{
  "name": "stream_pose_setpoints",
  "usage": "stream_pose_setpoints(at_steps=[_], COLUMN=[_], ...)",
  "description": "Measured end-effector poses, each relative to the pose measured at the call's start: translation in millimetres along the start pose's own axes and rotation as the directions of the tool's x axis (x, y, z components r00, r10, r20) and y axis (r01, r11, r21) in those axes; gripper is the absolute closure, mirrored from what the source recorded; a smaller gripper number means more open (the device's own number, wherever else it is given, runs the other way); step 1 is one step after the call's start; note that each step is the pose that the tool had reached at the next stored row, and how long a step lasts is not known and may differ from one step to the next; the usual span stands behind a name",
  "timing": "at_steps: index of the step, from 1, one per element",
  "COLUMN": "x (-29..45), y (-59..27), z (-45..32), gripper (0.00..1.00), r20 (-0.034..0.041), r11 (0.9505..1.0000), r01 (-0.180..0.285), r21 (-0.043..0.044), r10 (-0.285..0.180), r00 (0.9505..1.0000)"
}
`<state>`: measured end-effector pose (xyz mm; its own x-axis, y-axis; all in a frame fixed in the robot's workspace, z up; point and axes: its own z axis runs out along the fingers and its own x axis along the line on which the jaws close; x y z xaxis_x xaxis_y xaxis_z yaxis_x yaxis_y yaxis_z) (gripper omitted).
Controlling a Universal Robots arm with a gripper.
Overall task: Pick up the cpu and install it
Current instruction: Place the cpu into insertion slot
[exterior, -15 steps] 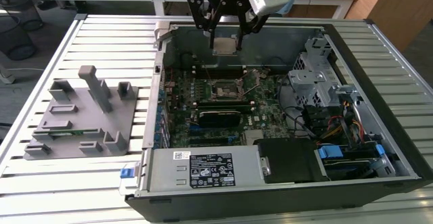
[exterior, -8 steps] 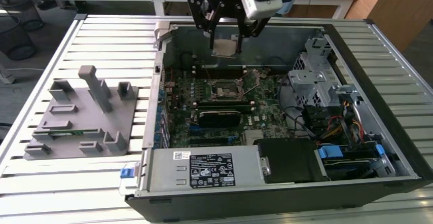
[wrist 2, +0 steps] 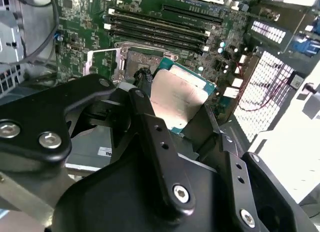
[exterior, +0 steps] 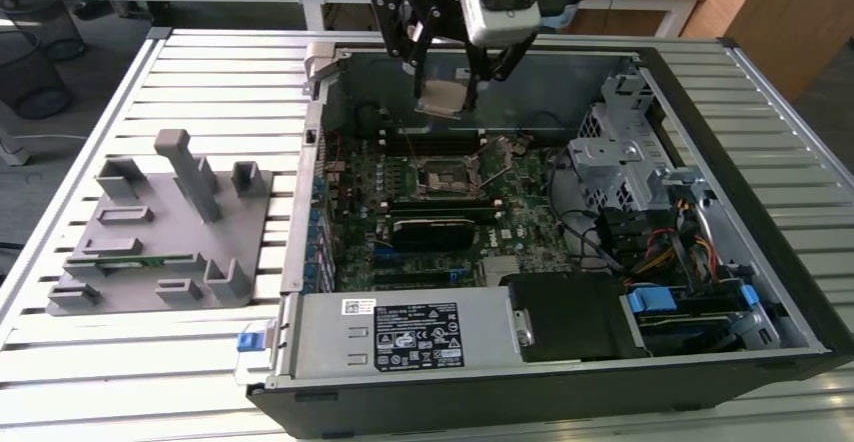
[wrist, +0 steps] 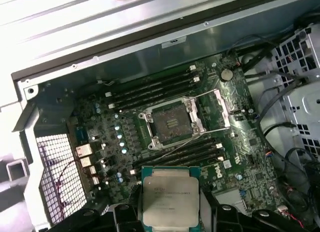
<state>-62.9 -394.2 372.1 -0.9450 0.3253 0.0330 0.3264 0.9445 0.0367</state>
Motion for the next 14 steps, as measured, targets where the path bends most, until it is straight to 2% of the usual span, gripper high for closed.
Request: stream_pose_setpoints(at_steps=[3, 7, 11, 14], x=[0.0, -0.1, -0.2, -0.2], y=[0.0, -0.1, -0.2, -0.2], z=[1.6, 3.7, 5.8, 7.5], gripper=[0.46, 0.46, 0.46, 0.46], r20=[0.0018, 0.0041, 0.0063, 0.0078], r11=[0.9987, 0.9930, 0.9826, 0.9715], r01=[-0.050, -0.118, -0.186, -0.237], r21=[-0.0017, -0.0042, -0.0068, -0.0089], r10=[0.050, 0.118, 0.186, 0.237], r00=[0.9987, 0.9930, 0.9826, 0.9715])
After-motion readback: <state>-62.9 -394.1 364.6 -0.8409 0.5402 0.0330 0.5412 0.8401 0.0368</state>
